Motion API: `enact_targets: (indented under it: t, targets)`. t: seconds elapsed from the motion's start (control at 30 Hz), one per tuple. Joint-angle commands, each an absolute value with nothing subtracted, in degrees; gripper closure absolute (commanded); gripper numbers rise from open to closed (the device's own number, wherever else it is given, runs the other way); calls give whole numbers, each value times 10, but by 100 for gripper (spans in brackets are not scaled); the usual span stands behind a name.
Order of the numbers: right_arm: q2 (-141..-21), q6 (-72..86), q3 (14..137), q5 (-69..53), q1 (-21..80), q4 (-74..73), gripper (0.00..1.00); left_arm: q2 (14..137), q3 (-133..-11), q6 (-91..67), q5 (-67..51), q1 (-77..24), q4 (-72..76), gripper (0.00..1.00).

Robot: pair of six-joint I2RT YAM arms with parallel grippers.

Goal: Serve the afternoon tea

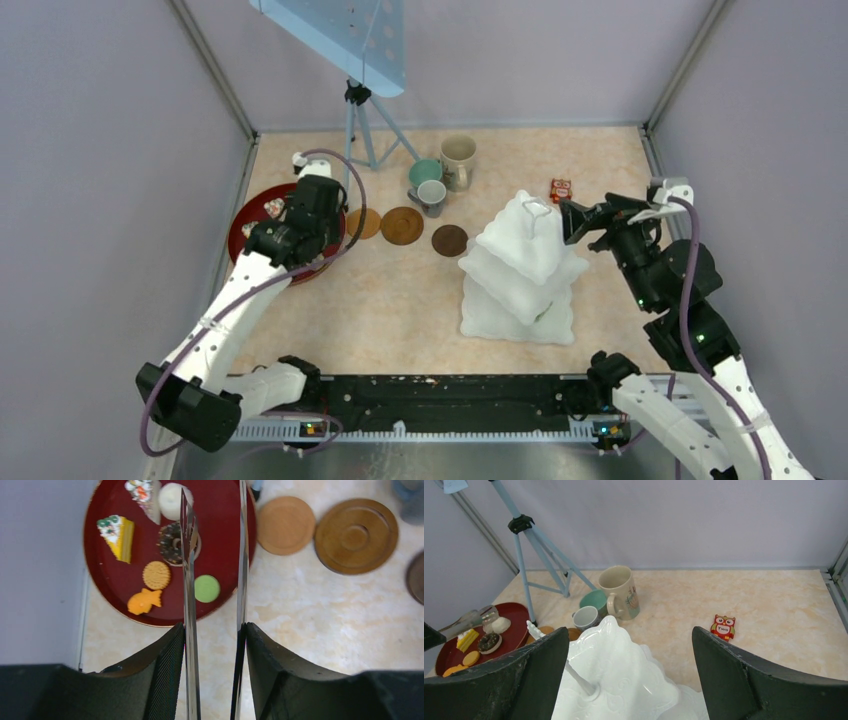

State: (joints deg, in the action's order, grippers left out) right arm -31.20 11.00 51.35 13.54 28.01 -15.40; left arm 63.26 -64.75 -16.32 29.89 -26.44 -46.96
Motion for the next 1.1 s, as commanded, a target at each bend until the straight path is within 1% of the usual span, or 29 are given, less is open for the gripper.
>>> enact_targets:
  t: [0.0, 0.13, 0.33, 0.43, 0.67, 1.07]
  targets:
    - [-295, 112, 512, 127, 284, -134, 9, 659, -692, -122, 305, -176, -455, 47]
    - [-290, 122, 501, 115, 284, -129, 9, 684, -698, -108, 265, -90, -426, 47]
    - [-287, 122, 495, 117, 295, -125, 9, 732, -708, -99, 235, -33, -376, 47]
    - [-288, 114, 497, 127, 303, -127, 9, 758, -722, -92, 235, -22, -363, 47]
    - [-286, 111, 487, 134, 311, -123, 9, 835, -750, -93, 156, -20, -365, 51]
    - [-287, 107, 486, 140, 314, -122, 9, 863, -749, -112, 191, -20, -356, 49]
